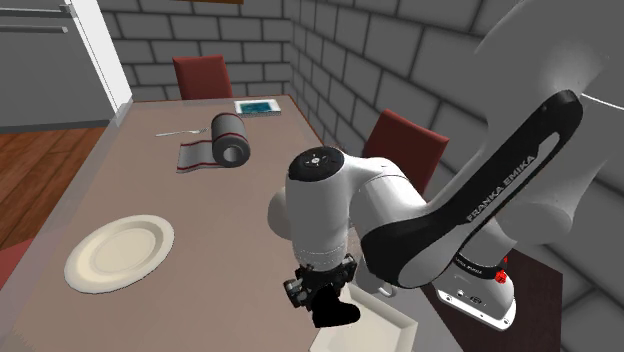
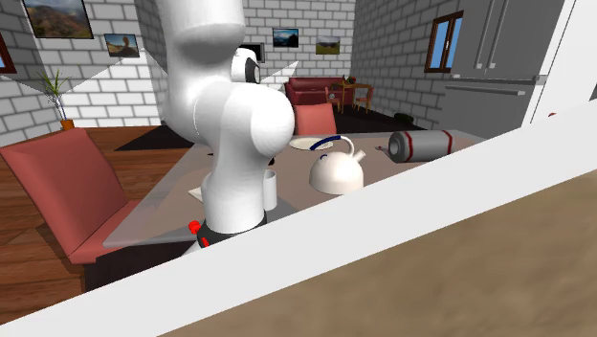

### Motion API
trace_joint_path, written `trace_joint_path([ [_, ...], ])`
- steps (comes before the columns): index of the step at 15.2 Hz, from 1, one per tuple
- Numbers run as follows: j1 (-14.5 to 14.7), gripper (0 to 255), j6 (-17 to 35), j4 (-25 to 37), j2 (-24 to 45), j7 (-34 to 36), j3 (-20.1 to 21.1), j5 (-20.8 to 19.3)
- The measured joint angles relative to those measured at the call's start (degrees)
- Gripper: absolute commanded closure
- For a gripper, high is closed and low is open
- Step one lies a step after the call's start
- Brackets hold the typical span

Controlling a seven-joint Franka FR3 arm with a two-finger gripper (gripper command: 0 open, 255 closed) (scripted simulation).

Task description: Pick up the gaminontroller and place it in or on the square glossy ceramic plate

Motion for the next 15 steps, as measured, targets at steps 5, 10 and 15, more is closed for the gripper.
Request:
trace_joint_path([
  [5, 6.58, 255, -0.23, -6.92, -8.59, -0.32, 1.97, 10.07],
  [10, 11.98, 255, 0.7, -10.83, -12.1, 1.72, 4.32, 16.14],
  [15, 9.91, 255, 6.97, -11.99, -6.63, 3.61, 6.79, 13.89],
])
